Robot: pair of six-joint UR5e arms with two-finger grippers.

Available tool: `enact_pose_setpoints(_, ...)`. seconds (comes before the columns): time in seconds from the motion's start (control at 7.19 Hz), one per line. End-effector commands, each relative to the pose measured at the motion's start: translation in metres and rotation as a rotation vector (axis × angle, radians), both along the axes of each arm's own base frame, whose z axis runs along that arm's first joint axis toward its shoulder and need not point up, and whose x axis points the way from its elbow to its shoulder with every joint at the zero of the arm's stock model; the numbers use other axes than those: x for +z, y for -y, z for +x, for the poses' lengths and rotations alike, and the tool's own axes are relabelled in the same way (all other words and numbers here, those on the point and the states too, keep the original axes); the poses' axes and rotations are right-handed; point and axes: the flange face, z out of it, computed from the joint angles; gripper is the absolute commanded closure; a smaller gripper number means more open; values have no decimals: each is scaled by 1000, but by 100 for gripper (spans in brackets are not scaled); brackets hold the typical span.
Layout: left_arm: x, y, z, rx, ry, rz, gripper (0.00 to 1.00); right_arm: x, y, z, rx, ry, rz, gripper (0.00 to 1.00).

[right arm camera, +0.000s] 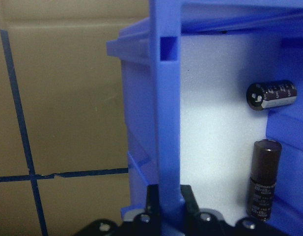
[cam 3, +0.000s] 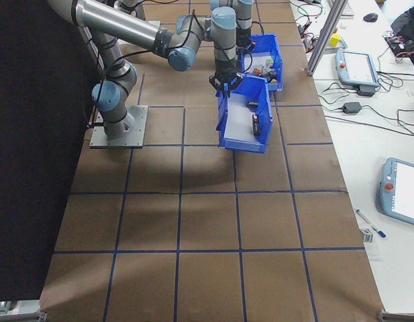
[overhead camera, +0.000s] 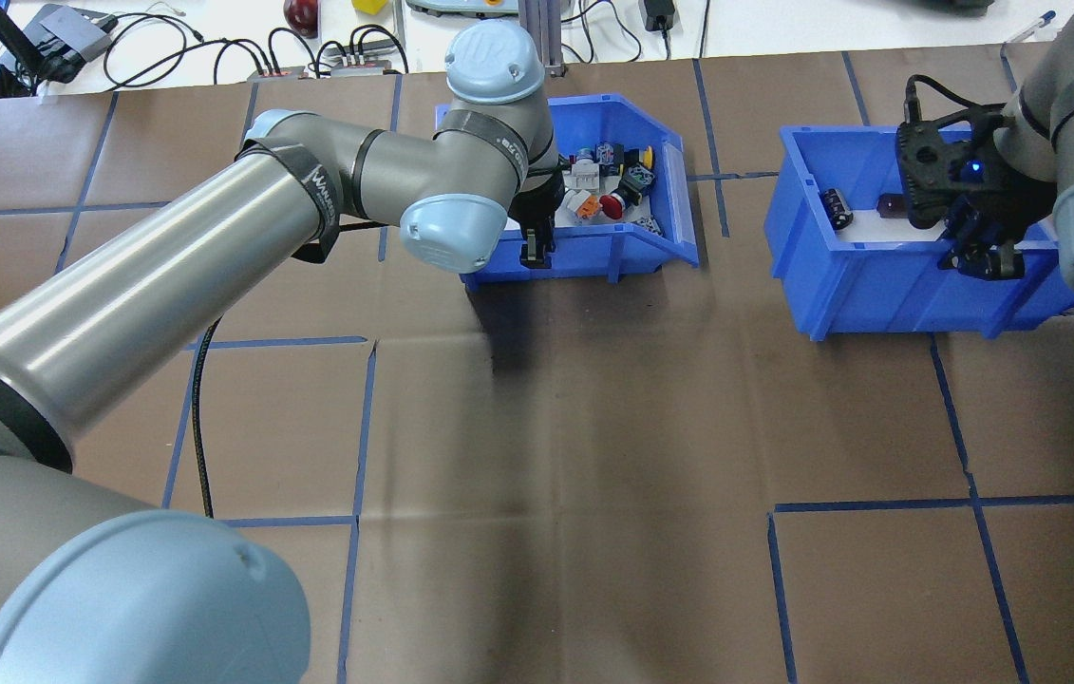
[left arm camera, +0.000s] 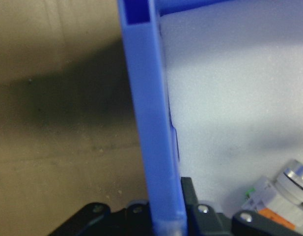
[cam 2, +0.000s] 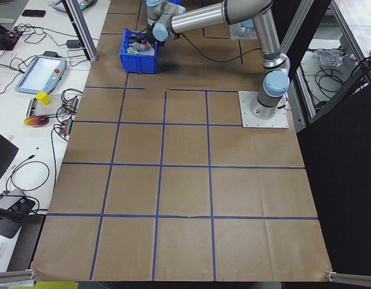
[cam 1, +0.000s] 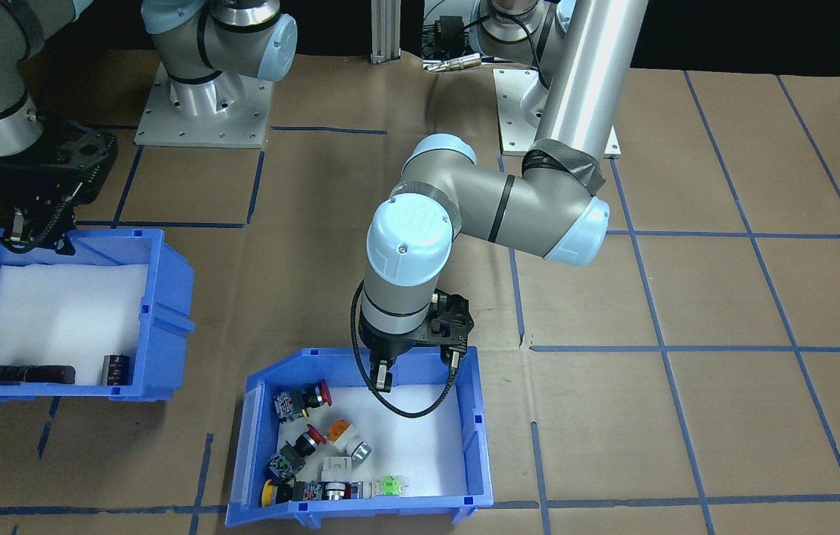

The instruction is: Place button box in front

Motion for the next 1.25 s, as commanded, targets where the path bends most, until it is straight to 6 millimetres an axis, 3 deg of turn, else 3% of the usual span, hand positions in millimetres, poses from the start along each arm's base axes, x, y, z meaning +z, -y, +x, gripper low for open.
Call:
enact_pose_setpoints(0.0, -1, 2, -1, -1, 0, 3, 75, -6, -23, 5, -2, 0, 15, 97)
enact_pose_setpoints(0.14, -3, 4, -2, 0, 1, 1, 47, -12, -42, 10, -2, -1, 20, 97)
enact_pose_setpoints(0.28, -3, 4, -2, 4, 2, 1, 27, -16, -60, 14, -1, -3, 23, 97)
enact_pose_setpoints(0.42, -2, 5, -1, 28, 0, 2, 16, -20, -77, 19, -8, -2, 26, 97)
enact_pose_setpoints(0.83, 36, 1, 14, -35, -1, -24, 14, -32, -106, 32, -74, 19, 26, 97)
enact_pose_setpoints(1.11, 83, -23, 47, -308, 60, 44, 14, -33, -111, 58, -79, 25, 22, 97)
